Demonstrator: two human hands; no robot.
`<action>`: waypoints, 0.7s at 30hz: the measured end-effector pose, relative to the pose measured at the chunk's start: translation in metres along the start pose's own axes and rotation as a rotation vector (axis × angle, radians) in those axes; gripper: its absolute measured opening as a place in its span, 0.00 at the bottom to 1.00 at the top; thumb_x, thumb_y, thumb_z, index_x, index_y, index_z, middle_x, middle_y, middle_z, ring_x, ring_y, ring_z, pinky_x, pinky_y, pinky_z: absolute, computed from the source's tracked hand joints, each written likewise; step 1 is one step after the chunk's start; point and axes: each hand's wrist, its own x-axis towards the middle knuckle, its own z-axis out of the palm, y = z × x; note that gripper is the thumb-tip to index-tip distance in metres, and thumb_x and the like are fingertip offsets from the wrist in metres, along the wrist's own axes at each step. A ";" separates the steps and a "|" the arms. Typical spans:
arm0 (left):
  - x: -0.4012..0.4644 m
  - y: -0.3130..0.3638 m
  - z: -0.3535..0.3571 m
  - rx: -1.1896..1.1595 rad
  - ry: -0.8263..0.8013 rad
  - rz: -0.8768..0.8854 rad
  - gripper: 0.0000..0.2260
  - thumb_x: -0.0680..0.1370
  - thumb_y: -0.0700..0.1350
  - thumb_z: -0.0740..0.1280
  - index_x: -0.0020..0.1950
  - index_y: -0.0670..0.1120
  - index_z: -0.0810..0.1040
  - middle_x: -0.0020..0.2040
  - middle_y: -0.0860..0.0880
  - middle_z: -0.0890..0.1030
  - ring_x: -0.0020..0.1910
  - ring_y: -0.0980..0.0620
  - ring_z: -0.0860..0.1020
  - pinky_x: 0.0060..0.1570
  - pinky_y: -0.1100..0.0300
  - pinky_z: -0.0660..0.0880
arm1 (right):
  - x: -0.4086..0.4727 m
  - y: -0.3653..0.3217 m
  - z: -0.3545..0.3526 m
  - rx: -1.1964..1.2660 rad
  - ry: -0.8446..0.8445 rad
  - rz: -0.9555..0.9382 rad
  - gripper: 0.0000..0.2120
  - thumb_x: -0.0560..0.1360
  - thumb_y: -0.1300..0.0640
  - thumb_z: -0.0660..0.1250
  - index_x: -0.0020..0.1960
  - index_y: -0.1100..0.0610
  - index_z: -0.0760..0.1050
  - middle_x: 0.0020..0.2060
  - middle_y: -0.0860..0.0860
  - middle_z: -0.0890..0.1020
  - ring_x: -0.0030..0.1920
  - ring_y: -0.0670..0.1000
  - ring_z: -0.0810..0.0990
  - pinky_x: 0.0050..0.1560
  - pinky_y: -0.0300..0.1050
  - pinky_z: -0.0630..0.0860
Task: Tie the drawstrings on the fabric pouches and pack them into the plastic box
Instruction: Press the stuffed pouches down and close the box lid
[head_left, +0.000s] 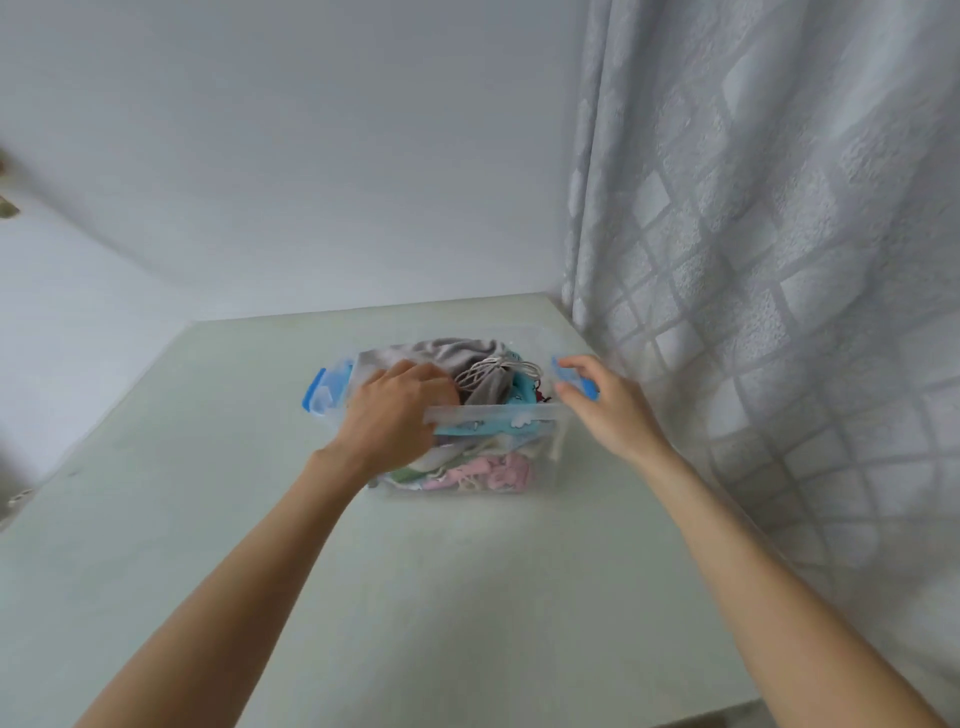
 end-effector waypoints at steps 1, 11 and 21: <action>-0.005 -0.009 -0.003 0.002 0.014 -0.076 0.16 0.71 0.40 0.67 0.57 0.52 0.76 0.59 0.53 0.77 0.60 0.48 0.72 0.56 0.54 0.67 | 0.001 -0.008 0.010 -0.005 -0.044 -0.010 0.16 0.77 0.49 0.62 0.64 0.47 0.71 0.62 0.49 0.77 0.63 0.51 0.74 0.60 0.44 0.67; 0.003 -0.036 0.025 0.054 0.134 -0.076 0.21 0.73 0.63 0.59 0.60 0.55 0.77 0.56 0.53 0.79 0.57 0.47 0.75 0.58 0.51 0.69 | 0.057 -0.013 0.062 0.183 -0.140 -0.089 0.13 0.76 0.59 0.66 0.60 0.55 0.74 0.54 0.50 0.81 0.51 0.48 0.80 0.52 0.38 0.70; 0.028 -0.058 0.045 0.069 0.267 -0.010 0.14 0.73 0.61 0.59 0.52 0.55 0.76 0.42 0.57 0.82 0.41 0.52 0.80 0.51 0.58 0.69 | 0.139 0.079 0.106 -0.412 -0.222 -0.067 0.19 0.76 0.57 0.64 0.67 0.55 0.71 0.63 0.54 0.76 0.64 0.56 0.72 0.60 0.48 0.68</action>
